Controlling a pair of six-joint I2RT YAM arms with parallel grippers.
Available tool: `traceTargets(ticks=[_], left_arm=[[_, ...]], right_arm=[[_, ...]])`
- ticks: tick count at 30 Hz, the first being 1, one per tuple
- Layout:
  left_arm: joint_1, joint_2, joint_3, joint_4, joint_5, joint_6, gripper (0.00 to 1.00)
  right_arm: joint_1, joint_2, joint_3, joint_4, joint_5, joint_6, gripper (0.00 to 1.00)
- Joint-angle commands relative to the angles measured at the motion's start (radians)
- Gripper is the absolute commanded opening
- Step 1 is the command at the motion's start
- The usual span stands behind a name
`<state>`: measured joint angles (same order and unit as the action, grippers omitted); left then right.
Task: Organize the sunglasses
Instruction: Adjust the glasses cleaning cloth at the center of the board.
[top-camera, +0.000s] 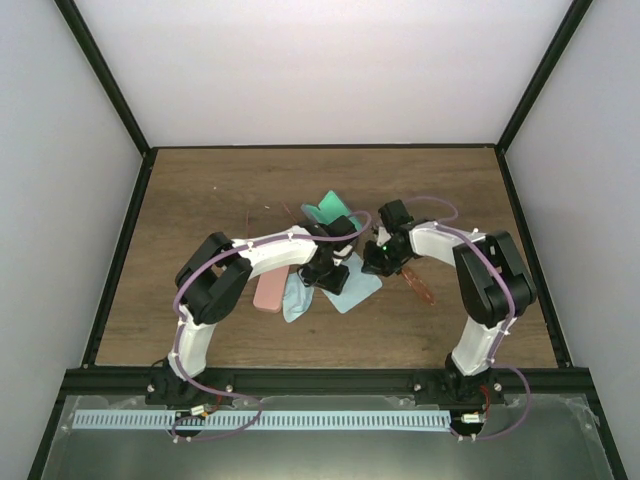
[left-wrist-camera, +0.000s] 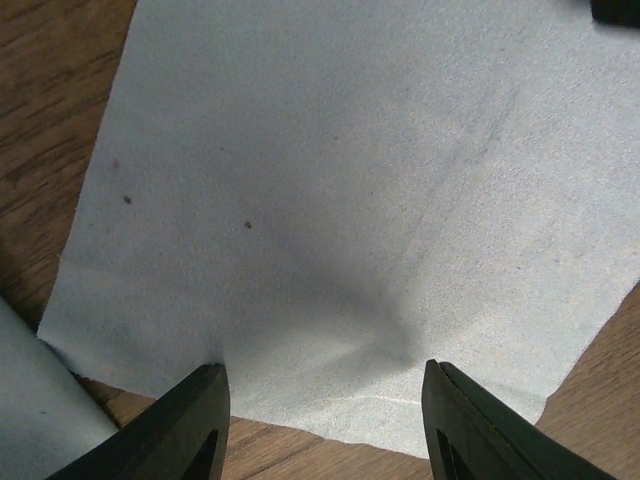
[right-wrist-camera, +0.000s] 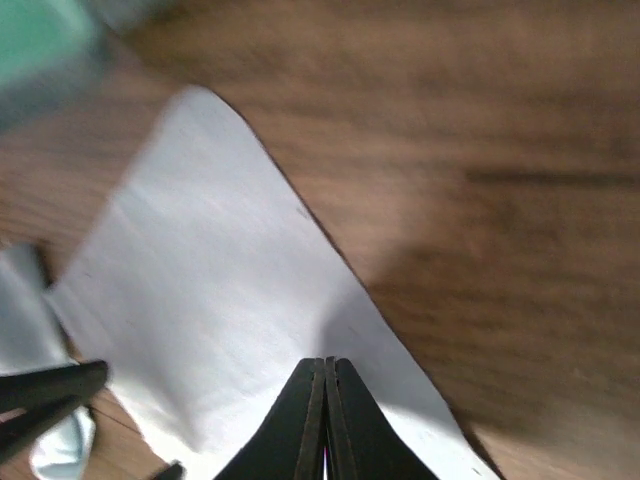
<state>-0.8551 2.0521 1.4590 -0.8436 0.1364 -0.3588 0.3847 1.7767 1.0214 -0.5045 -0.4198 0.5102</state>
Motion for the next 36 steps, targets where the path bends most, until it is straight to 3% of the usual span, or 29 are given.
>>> traceTargets(ticks=[1,18,29,36], left_arm=[[0.004,0.034,-0.008,-0.083,0.000,0.008,0.55],[0.013,0.025,0.029,-0.134,0.065,0.155,0.55],[0.015,0.035,0.148,-0.147,0.079,0.129,0.56],[0.058,-0.035,0.198,-0.079,0.074,0.050,0.66]], right_arm=[[0.001,-0.040,-0.094,0.005,0.008,-0.009,0.02],[-0.026,-0.275,-0.319,-0.046,0.031,0.014,0.03],[-0.024,-0.309,-0.393,-0.079,-0.025,-0.006,0.06],[-0.024,-0.377,-0.386,-0.114,-0.035,0.009,0.06]])
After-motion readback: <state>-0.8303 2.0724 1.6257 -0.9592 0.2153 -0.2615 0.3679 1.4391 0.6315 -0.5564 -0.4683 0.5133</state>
